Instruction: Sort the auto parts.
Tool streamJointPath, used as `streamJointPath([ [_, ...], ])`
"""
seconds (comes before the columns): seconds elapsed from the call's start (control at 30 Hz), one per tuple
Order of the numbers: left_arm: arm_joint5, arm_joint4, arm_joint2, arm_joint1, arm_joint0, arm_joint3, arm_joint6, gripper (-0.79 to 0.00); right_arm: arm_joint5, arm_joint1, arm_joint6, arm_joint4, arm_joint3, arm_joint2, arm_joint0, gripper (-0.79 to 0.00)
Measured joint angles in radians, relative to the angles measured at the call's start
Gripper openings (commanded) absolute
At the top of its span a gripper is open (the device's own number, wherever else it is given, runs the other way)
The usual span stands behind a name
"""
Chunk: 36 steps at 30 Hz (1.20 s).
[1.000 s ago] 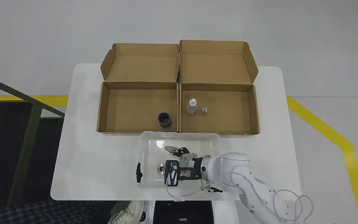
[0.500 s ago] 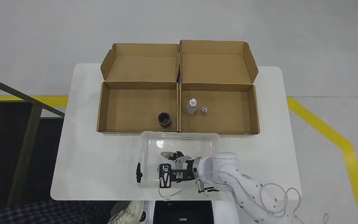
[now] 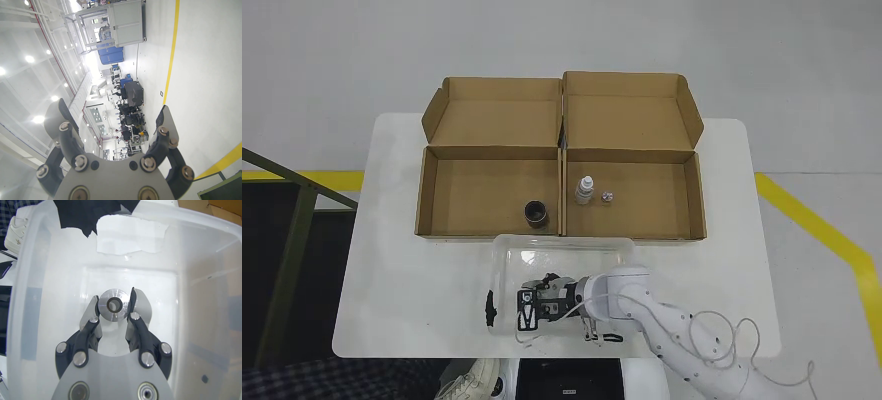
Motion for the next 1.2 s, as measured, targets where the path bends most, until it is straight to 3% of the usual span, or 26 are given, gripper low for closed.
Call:
streamJointPath([
  [0.5, 0.0, 0.0, 0.0, 0.0, 0.0, 0.0, 0.0, 0.0, 0.004, 0.023, 0.002, 0.055, -0.105, 0.076, -0.046, -0.785],
  [1.2, 0.0, 0.0, 0.0, 0.0, 0.0, 0.0, 0.0, 0.0, 0.074, 0.047, -0.119, 0.471, -0.175, 0.287, -0.059, -0.785],
])
